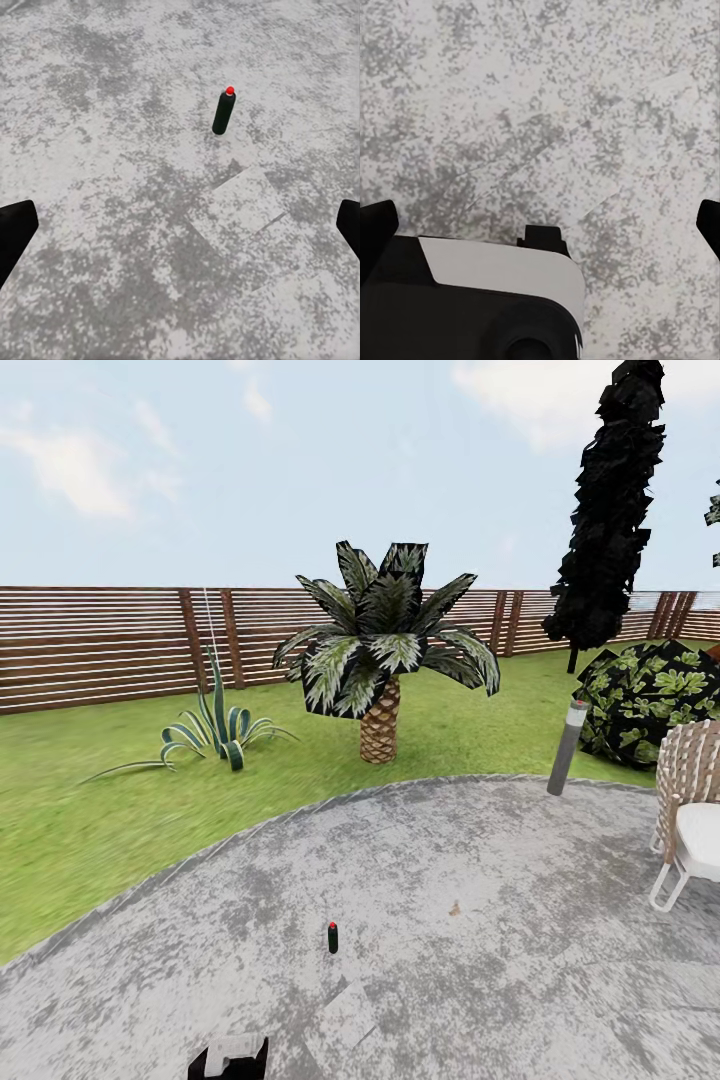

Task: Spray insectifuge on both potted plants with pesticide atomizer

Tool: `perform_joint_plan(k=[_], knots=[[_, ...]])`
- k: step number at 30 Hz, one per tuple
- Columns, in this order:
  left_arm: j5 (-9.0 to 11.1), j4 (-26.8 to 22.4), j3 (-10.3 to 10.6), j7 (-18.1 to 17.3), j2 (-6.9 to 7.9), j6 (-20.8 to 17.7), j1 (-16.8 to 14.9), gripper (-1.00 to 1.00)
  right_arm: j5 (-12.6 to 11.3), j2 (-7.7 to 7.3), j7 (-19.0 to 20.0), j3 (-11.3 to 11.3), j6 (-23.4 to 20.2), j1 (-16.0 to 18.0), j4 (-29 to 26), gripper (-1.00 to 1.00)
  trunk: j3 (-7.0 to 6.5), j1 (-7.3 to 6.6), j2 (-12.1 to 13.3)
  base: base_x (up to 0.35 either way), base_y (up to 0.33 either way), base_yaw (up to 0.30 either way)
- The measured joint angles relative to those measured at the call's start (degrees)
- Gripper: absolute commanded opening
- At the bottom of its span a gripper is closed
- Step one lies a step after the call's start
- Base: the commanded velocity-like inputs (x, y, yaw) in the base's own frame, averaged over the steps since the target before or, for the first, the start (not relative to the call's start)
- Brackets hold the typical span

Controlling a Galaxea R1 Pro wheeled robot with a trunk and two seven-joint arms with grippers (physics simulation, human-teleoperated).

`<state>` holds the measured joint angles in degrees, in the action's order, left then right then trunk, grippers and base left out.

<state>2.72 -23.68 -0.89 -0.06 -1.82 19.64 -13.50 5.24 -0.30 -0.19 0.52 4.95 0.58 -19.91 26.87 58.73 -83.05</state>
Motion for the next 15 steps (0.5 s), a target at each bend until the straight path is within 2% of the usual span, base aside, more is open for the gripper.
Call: perform_joint_plan(k=[15], knots=[[-0.06,-0.07,-0.04,0.00,-0.01,-0.01,0.00,1.00,0.01,0.15,-0.20,-0.02,0.00,0.00,0.01,1.00,0.00,0.00,0.00,0.000,0.000,0.000]])
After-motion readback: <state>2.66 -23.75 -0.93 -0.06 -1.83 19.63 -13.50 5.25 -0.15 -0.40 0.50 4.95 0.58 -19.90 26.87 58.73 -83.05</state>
